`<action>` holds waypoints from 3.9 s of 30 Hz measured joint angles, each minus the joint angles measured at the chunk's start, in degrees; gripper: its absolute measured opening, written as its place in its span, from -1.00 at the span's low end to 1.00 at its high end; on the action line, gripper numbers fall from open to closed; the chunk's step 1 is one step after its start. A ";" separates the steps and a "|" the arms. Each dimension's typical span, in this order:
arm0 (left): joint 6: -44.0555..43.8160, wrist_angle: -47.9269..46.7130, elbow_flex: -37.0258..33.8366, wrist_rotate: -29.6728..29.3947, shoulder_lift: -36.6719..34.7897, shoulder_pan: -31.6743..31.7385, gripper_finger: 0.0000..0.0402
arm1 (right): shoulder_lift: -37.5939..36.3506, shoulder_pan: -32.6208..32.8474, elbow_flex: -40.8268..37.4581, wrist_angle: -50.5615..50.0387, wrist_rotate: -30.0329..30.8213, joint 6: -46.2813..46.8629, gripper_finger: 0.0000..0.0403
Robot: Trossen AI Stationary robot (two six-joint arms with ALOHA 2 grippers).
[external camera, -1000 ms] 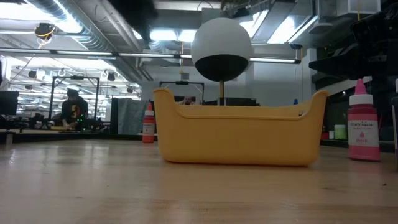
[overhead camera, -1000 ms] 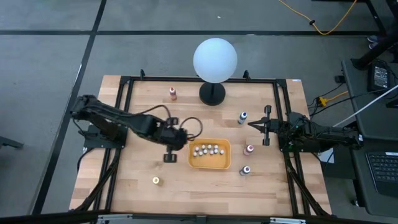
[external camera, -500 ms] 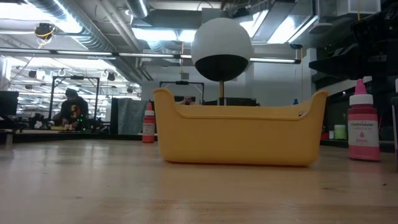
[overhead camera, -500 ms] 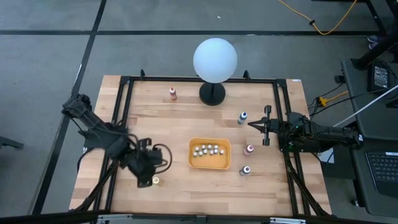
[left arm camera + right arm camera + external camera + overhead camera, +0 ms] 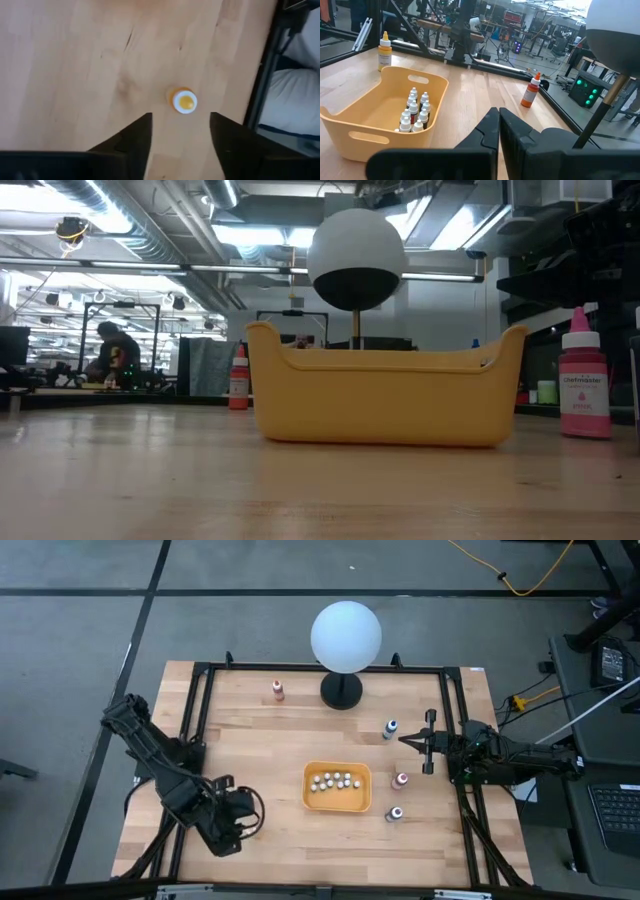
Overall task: Pick & Place food coloring
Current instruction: Put the large yellow food coloring bottle into the yellow bin
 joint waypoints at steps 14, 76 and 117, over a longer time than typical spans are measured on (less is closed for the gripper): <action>3.52 0.04 0.00 0.94 7.85 1.02 0.41 | 0.00 0.00 0.00 0.00 -0.01 0.00 -0.92; 17.18 1.53 9.21 -1.50 12.30 2.59 -0.45 | 0.00 0.00 0.00 0.00 -0.01 0.00 -0.92; 63.53 -1.90 28.79 10.80 22.81 30.72 -0.45 | 0.02 -0.01 0.00 0.00 -0.01 0.00 -0.92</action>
